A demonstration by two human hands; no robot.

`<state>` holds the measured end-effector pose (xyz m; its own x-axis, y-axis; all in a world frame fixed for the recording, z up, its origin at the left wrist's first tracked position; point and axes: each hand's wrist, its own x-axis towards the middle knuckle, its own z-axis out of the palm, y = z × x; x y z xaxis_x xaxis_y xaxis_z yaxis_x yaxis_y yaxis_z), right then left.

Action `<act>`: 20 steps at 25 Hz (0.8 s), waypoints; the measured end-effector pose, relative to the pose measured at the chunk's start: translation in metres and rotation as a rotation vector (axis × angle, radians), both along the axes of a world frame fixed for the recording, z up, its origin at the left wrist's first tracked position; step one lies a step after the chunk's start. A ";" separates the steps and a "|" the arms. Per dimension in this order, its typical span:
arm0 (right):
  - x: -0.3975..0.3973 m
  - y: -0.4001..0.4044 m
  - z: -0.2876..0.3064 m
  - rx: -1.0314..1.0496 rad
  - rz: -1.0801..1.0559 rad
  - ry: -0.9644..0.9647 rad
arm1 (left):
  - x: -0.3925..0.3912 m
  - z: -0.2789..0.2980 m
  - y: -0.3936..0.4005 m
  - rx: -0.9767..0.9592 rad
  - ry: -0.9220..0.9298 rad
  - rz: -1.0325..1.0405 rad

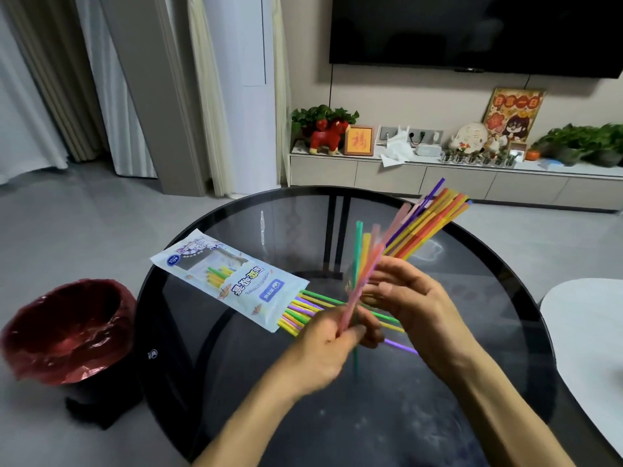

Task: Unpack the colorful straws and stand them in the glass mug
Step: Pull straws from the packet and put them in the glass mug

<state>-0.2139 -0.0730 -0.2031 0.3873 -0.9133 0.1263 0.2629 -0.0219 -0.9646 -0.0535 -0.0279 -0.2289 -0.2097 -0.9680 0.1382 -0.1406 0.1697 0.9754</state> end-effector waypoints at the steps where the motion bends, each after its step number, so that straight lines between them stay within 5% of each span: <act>1: 0.003 0.004 0.000 -0.038 0.045 0.041 | -0.001 -0.008 -0.002 0.040 -0.019 -0.014; 13: 0.001 0.009 -0.010 -0.291 0.188 0.410 | 0.000 -0.039 -0.009 0.238 -0.113 -0.157; 17: 0.000 0.003 -0.014 -0.308 0.060 0.423 | -0.002 -0.034 -0.009 0.265 -0.080 -0.113; 20: -0.004 -0.005 -0.010 -0.222 -0.177 0.287 | 0.006 -0.020 -0.013 0.186 0.041 0.124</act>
